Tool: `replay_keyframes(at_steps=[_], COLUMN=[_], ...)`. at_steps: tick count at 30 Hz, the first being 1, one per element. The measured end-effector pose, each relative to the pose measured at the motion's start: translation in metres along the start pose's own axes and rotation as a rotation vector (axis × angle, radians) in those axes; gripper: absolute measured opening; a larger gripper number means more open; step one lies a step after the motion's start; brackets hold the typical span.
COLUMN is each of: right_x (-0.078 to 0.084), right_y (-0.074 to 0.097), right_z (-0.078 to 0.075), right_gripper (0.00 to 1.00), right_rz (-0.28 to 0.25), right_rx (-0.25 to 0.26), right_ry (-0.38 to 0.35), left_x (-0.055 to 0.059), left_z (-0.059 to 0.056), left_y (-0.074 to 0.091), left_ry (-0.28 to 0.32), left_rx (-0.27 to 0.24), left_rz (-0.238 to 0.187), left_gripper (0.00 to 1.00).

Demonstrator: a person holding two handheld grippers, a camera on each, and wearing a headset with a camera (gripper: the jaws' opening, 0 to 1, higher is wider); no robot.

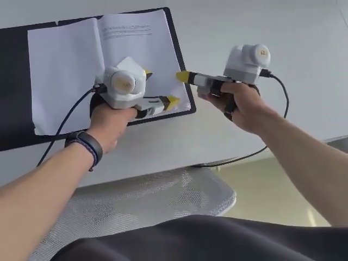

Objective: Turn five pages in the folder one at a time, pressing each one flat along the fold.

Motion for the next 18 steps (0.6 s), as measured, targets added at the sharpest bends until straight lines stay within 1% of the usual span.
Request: replay_keyframes(at_steps=[4,6,8,9,12,16,18], right_x=[-0.003,-0.006,-0.007,-0.009,-0.012,-0.014,-0.015], right_y=[0.001,0.001,0.001,0.0,-0.001,0.002,0.004], right_z=[0.007,0.005,0.008,0.003,0.0,0.008,0.013], right_gripper=[0.0,0.0,0.0,0.0,0.0,0.0,0.0], right_rz=[-0.003,-0.009,-0.012,-0.011,-0.015,-0.033,-0.038], right_rx=[-0.002,-0.007,-0.007,-0.005,-0.01,-0.015,-0.014], right_ry=[0.01,0.007,0.01,0.013,0.011,0.003,0.017], left_x=[-0.003,-0.005,-0.007,-0.008,-0.009,-0.013,-0.014], left_z=[0.0,0.001,0.003,0.004,0.007,0.012,0.013], left_y=[0.012,0.019,0.026,0.029,0.04,0.057,0.065], left_ry=[-0.021,-0.028,-0.04,-0.038,-0.04,-0.052,-0.055], left_rx=[-0.01,-0.016,-0.028,-0.032,-0.049,-0.072,-0.077], left_rz=[-0.002,-0.004,-0.009,-0.011,-0.022,-0.036,-0.047], left_gripper=[0.6,0.61,0.61,0.62,0.63,0.63,0.64])
Point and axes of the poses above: the centre of the closed fingertips' face, and the gripper's own axes: y roughly backward along the fingers, z roughly to its left, x roughly out of its underside, the point moved 10 cm from there along y, roughly backward along the fingers, and after that the axes turned 3 degrees about y, right-handed, at the moved point
